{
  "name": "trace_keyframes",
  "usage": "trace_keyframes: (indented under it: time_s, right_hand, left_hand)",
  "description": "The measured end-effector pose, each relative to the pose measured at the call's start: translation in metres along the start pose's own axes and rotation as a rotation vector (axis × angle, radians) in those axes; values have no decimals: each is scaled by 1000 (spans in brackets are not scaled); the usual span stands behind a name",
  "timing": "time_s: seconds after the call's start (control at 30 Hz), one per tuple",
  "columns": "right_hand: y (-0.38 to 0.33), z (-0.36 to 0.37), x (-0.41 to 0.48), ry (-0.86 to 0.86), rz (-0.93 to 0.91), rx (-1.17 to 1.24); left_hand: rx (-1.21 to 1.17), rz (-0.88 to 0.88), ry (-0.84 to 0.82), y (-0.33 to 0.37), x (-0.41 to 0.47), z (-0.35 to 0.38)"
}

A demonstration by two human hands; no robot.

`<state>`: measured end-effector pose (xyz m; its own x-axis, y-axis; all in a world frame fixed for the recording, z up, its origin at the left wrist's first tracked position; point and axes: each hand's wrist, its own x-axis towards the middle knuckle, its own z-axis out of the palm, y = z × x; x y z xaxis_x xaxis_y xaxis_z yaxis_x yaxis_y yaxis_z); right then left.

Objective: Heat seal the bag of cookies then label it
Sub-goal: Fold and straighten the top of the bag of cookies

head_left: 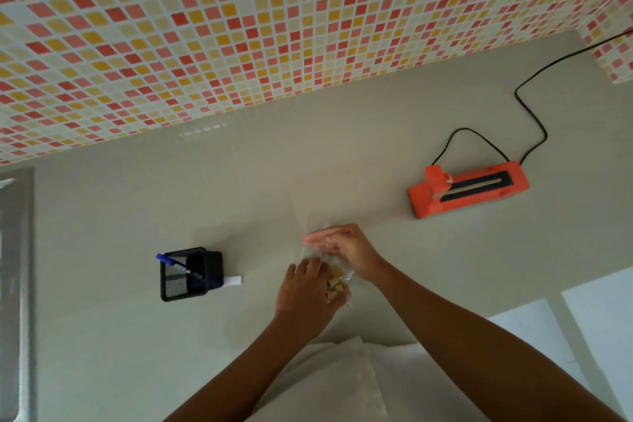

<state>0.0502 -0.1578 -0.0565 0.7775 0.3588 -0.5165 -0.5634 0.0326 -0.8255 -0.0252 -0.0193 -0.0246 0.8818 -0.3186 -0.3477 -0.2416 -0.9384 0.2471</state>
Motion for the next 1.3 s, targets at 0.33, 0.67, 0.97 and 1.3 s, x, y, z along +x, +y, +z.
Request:
trace_keyframes:
  time_s: [0.33,0.67,0.97,1.3]
  right_hand:
    - [-1,2,17,-84,170,70]
    - [-23,-19,37,113,54,110]
    - [-32,-47,37,346,-124,214]
    - [36,-17,-31,136,13,211]
  left_hand:
    - [0,6,-18,-1,-3,-7]
    - [-41,-18,-11,2,-1,-6]
    - [-31,-71,-69,8,3,-8]
    - [50,-69,-133,10,6,-7]
